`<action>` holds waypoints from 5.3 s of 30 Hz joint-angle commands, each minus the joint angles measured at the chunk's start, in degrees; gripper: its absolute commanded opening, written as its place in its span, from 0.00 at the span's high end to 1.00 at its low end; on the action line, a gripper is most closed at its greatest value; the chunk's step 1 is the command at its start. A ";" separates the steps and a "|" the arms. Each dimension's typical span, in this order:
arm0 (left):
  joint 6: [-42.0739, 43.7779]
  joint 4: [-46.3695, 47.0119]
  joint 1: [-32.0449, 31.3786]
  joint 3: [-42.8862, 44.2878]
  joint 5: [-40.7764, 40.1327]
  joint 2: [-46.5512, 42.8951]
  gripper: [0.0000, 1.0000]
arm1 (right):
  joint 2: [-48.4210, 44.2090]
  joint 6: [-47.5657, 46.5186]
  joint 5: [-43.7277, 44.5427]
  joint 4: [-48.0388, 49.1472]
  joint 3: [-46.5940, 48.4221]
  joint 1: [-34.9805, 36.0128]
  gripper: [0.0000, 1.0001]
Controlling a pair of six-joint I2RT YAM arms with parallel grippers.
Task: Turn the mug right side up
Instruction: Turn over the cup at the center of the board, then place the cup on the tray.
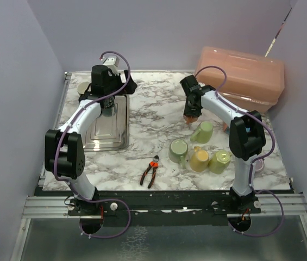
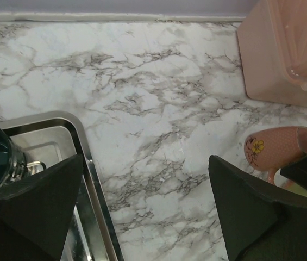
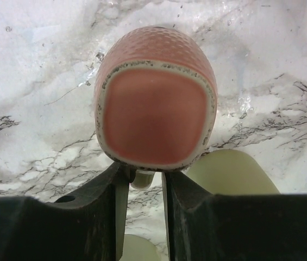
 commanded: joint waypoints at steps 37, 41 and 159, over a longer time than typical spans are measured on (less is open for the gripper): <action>-46.11 24.53 -20.84 -18.57 -3.17 -2.42 0.07 | -34.09 9.59 -19.54 51.78 -30.17 0.34 0.99; -50.61 30.56 -21.02 -22.30 -3.35 -3.06 0.08 | -36.67 14.62 -25.38 57.12 -33.03 0.34 0.99; -3.54 -2.61 -8.32 4.84 -38.10 19.28 1.00 | -37.89 7.16 -24.74 29.15 -33.59 0.11 0.27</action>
